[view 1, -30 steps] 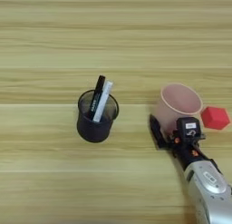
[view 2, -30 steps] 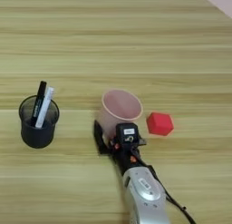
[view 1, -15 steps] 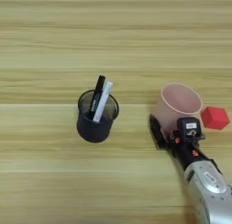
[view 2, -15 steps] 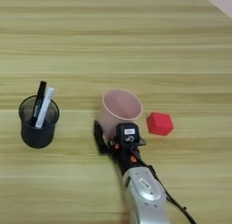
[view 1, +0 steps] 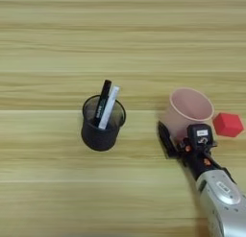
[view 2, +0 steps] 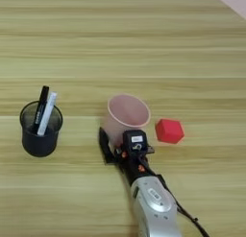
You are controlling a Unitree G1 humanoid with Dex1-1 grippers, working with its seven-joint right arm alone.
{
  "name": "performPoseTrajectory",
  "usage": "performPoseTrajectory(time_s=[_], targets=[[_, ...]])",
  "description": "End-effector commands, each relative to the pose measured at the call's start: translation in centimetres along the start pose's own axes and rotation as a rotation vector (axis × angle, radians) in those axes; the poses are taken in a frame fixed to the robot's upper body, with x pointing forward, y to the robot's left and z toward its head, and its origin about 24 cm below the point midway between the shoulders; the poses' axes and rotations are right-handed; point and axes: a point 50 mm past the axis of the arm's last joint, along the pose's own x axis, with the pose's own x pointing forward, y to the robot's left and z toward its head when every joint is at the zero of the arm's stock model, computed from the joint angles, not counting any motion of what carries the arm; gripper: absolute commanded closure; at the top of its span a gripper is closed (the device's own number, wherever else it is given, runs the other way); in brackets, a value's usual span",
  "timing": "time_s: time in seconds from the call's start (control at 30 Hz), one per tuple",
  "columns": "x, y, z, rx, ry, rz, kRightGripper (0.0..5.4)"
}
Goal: Move the objects on the table
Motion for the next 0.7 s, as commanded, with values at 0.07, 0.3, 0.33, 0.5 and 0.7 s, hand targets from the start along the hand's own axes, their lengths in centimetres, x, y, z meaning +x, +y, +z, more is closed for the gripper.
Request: performPoseTrajectory(time_s=[0.07, 0.3, 0.33, 0.5, 0.7], targets=[[-2.3, 1.9, -3.9, 0.048, 0.203, 0.073, 1.62], [-2.5, 2.7, -3.5, 0.074, 0.195, 0.125, 1.62], [-2.5, 2.9, -3.4, 0.084, 0.195, 0.134, 1.62], [-2.6, 3.4, -3.1, 0.099, 0.191, 0.165, 1.65], [-2.8, 4.0, -2.8, 0.101, 0.181, 0.201, 1.68]])
